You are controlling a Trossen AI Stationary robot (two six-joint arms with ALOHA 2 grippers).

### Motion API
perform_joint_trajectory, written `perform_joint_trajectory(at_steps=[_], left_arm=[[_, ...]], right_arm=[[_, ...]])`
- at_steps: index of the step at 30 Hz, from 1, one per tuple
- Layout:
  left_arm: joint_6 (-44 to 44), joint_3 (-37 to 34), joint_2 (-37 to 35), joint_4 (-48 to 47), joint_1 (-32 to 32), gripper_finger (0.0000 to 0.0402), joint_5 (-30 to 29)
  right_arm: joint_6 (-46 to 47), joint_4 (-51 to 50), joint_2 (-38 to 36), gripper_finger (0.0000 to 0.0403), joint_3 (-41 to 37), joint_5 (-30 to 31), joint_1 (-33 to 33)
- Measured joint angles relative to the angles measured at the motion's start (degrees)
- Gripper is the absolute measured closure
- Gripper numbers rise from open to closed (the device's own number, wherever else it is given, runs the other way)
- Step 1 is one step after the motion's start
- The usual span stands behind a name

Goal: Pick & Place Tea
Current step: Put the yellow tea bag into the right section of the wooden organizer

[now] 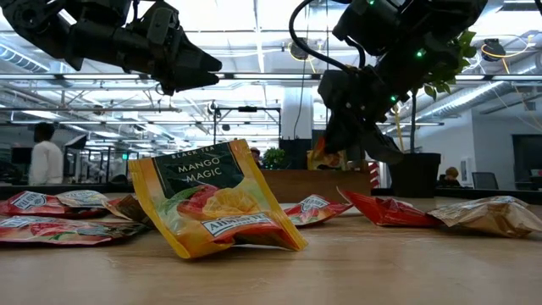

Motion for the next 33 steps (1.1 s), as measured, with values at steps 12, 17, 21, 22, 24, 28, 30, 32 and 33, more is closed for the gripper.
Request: perform_joint_trajectory(at_steps=[12,17,21,22,24,28,30,32,33], left_arm=[[-0.1,0.0,0.0,0.0,0.0,0.0149,0.0],[-0.1,0.0,0.0,0.0,0.0,0.0149,0.0],[-0.1,0.0,0.0,0.0,0.0,0.0149,0.0],[-0.1,0.0,0.0,0.0,0.0,0.0149,0.0],[-0.1,0.0,0.0,0.0,0.0,0.0149,0.0],[-0.8,0.0,0.0,0.0,0.0,0.0149,0.0],[-0.8,0.0,0.0,0.1,0.0,0.0149,0.1],[-0.8,0.0,0.0,0.0,-0.1,0.0149,0.3],[-0.8,0.0,0.0,0.0,-0.1,0.0149,0.6]], right_arm=[[3.7,0.5,0.0,0.0233,0.0,2.0,0.0],[2.9,0.3,-0.5,0.0217,0.0,5.9,1.4],[6.6,-0.9,-2.1,0.0217,0.0,4.5,3.4],[8.2,-1.6,-2.6,0.0218,0.0,3.1,3.6],[13.0,-6.7,-3.9,0.0223,1.1,-4.1,3.4],[21.3,-15.0,-4.4,0.0237,4.3,-19.1,-0.1],[21.1,-16.5,-4.5,0.0243,4.8,-20.2,-1.8],[19.6,-16.8,-4.5,0.0244,4.9,-22.5,-3.9],[19.3,-17.4,-4.4,0.0244,4.9,-23.8,-5.1]])
